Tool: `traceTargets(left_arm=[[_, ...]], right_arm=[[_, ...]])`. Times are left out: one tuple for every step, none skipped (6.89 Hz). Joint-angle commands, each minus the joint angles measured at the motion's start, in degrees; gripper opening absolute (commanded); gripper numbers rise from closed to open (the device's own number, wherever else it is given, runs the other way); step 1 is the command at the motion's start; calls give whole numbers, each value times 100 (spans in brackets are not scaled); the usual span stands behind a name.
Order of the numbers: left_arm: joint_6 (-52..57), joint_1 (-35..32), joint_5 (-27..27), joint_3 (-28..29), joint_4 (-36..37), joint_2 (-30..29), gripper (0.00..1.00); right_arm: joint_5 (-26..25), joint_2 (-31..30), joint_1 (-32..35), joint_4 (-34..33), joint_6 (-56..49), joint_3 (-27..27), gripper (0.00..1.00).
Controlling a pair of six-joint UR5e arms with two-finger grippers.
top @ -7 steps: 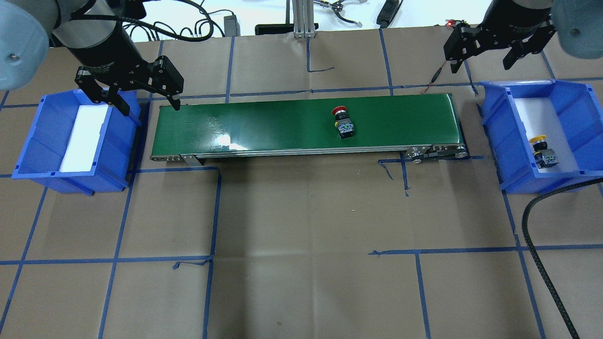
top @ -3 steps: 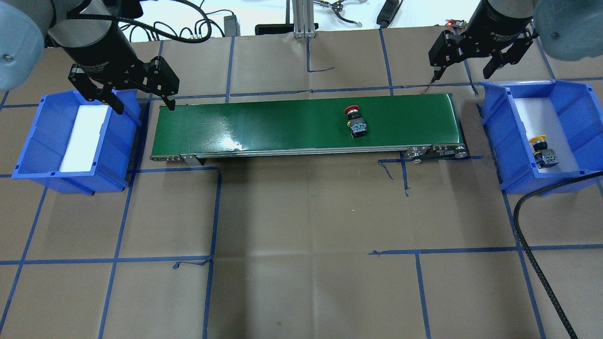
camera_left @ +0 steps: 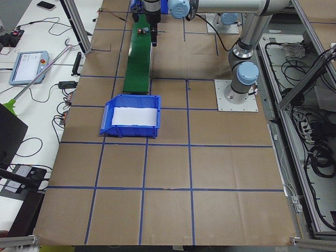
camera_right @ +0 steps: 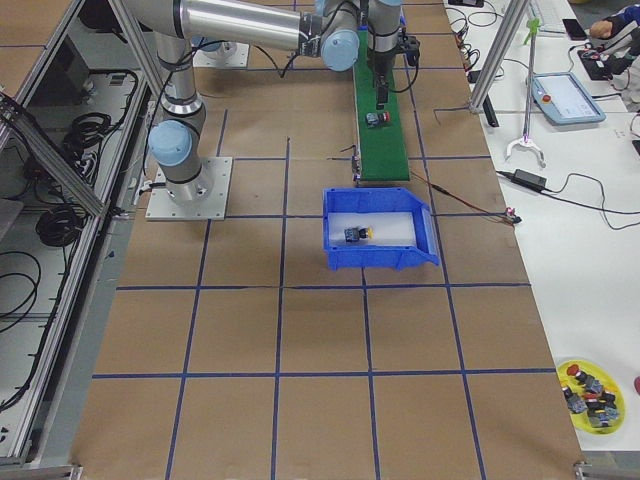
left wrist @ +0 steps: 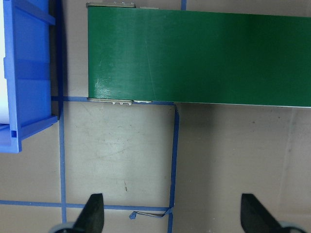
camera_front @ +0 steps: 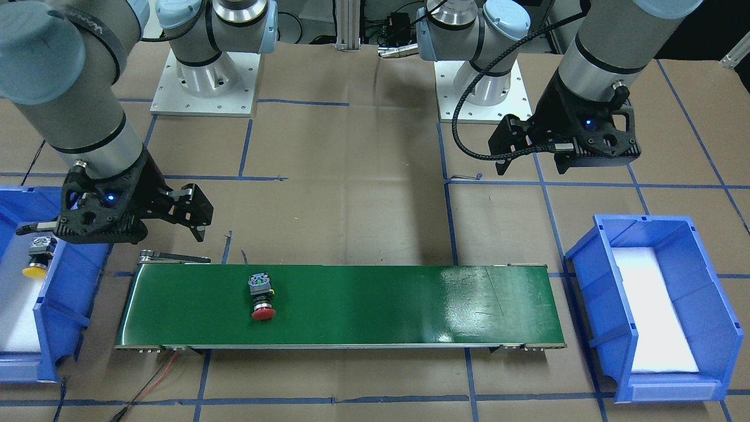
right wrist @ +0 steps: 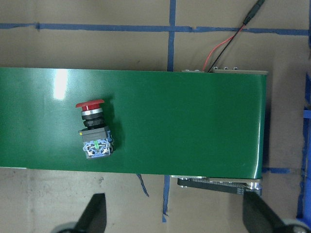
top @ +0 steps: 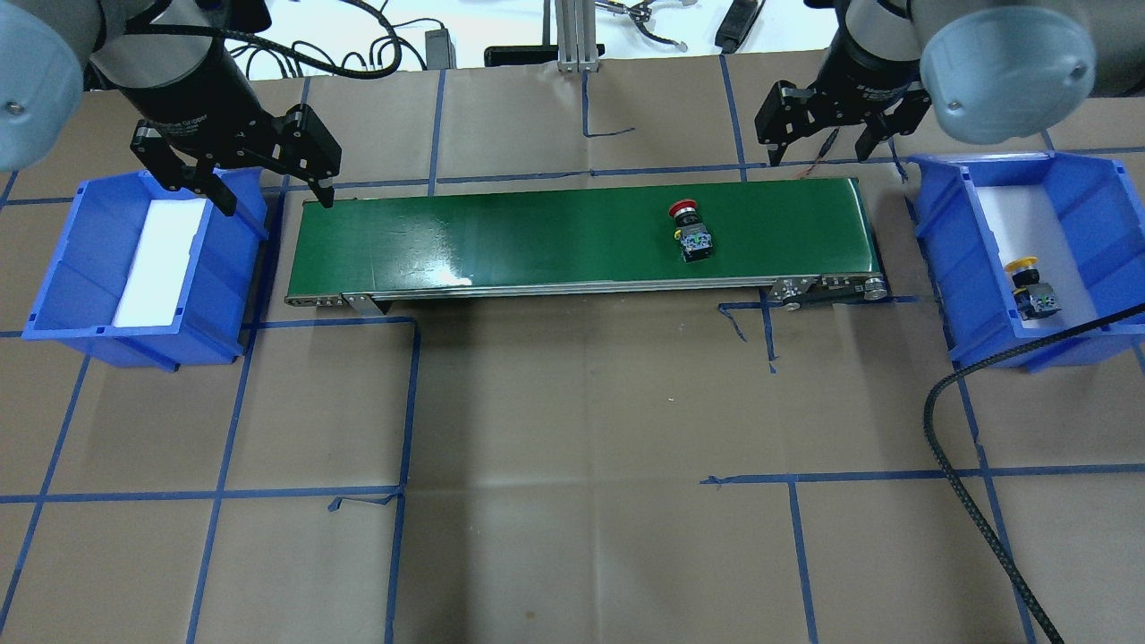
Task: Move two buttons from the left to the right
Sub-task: 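Move the right gripper back over the conveyor and grasp the red button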
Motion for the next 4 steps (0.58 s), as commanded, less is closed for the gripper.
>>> traceTargets(left_arm=[[-4, 0, -5, 22, 12, -27, 100], [-4, 0, -13, 31, 12, -36, 100], [-4, 0, -13, 40, 20, -36, 100], [-4, 0, -5, 40, 12, -36, 100]], right_arm=[[61, 238, 59, -969, 4, 483, 99], [69, 483, 59, -1225, 13, 511, 99], [70, 737, 59, -1358, 30, 451, 99], [70, 914, 59, -1359, 283, 441, 99]])
